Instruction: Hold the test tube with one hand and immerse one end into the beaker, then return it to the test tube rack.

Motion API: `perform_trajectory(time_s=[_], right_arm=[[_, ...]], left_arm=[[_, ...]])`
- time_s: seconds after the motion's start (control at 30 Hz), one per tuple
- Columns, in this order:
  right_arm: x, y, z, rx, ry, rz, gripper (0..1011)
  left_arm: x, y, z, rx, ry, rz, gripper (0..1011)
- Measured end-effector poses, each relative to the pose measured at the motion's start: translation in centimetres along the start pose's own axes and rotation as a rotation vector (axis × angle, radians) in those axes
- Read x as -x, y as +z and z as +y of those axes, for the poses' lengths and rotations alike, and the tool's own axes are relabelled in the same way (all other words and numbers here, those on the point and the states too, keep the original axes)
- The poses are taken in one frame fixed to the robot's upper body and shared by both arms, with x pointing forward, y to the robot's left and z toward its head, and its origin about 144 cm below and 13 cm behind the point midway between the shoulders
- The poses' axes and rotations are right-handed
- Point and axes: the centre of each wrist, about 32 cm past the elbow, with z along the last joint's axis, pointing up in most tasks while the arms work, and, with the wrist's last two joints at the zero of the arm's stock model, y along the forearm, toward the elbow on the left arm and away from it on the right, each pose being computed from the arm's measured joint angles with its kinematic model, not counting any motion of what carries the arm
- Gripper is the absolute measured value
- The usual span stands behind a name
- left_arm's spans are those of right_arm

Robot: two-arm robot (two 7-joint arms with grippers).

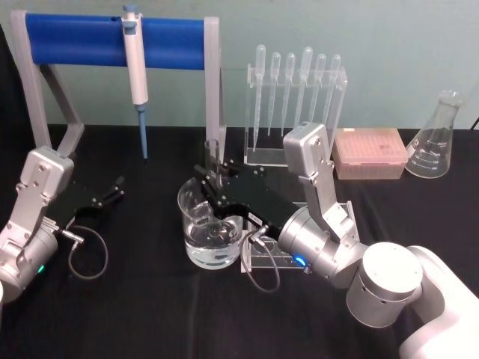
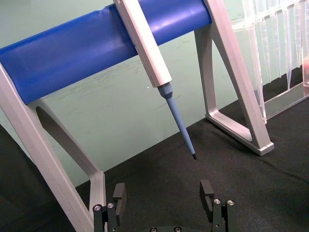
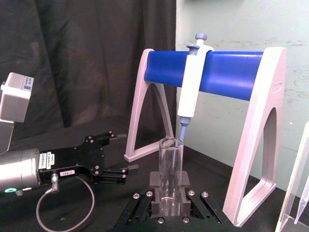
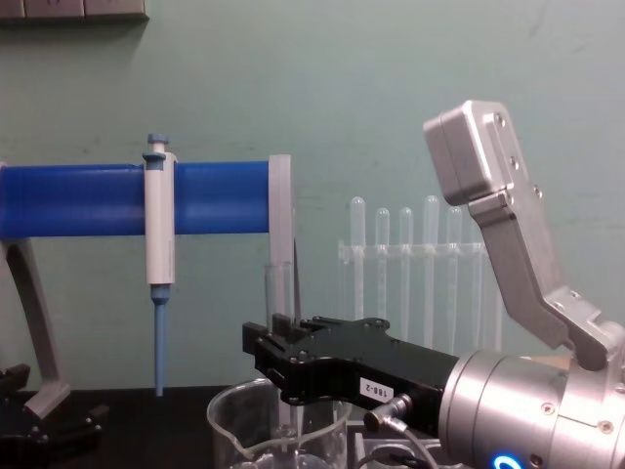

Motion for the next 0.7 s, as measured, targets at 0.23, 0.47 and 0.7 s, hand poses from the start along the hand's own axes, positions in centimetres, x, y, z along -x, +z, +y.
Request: perform_trajectory(time_s=[0.23,0.47,0.7], right_arm=[[0.0,0.0,0.0,0.0,0.0,0.0,225],[0.0,0.0,0.0,0.0,0.0,0.0,225],[0.0,0.0,0.0,0.0,0.0,0.0,225]], left_arm=[[0.0,0.0,0.0,0.0,0.0,0.0,1000],[0.0,0.0,0.0,0.0,0.0,0.0,1000],[0.0,0.0,0.0,0.0,0.0,0.0,1000]])
